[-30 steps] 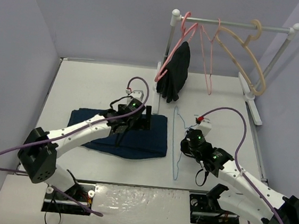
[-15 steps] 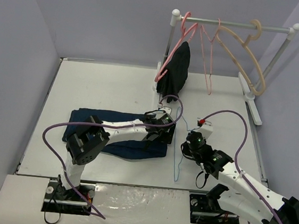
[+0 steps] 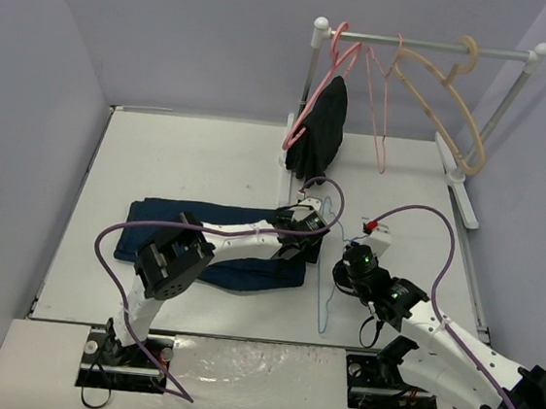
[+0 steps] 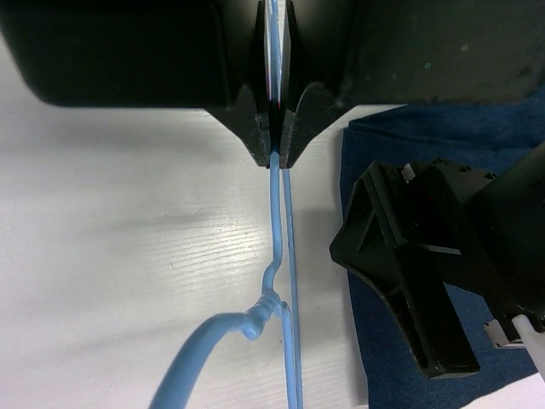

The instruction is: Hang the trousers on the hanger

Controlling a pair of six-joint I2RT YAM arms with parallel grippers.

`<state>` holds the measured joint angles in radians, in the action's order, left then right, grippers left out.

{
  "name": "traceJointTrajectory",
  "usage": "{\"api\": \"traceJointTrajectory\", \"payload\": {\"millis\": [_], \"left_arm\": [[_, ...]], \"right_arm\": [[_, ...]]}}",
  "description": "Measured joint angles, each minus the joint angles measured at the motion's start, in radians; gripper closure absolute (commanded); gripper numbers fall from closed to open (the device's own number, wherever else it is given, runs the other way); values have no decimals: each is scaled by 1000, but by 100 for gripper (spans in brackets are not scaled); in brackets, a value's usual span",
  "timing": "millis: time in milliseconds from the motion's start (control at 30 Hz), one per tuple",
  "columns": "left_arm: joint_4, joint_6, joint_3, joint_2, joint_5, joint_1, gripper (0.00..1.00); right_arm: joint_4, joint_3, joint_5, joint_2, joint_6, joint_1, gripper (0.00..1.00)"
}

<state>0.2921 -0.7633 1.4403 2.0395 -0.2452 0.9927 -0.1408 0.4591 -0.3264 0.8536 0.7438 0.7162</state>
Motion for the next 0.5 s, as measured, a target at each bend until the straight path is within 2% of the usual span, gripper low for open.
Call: {"api": "traceJointTrajectory", "payload": {"millis": [33, 100, 133, 300, 500], "left_arm": [[3, -4, 2, 2, -5, 0, 63], [14, -12, 8, 9, -15, 0, 91], [19, -15, 15, 14, -21, 0, 100], [26, -27, 29, 25, -27, 0, 100], [-13, -26, -30, -15, -8, 0, 100]], "right_arm": [[0, -1, 0, 0, 0, 0, 100], [1, -1, 1, 0, -1, 0, 100], [1, -1, 1, 0, -2, 0, 100], [9, -1, 15, 0, -12, 0, 100], [47, -1, 63, 2, -27, 0, 100]]}}
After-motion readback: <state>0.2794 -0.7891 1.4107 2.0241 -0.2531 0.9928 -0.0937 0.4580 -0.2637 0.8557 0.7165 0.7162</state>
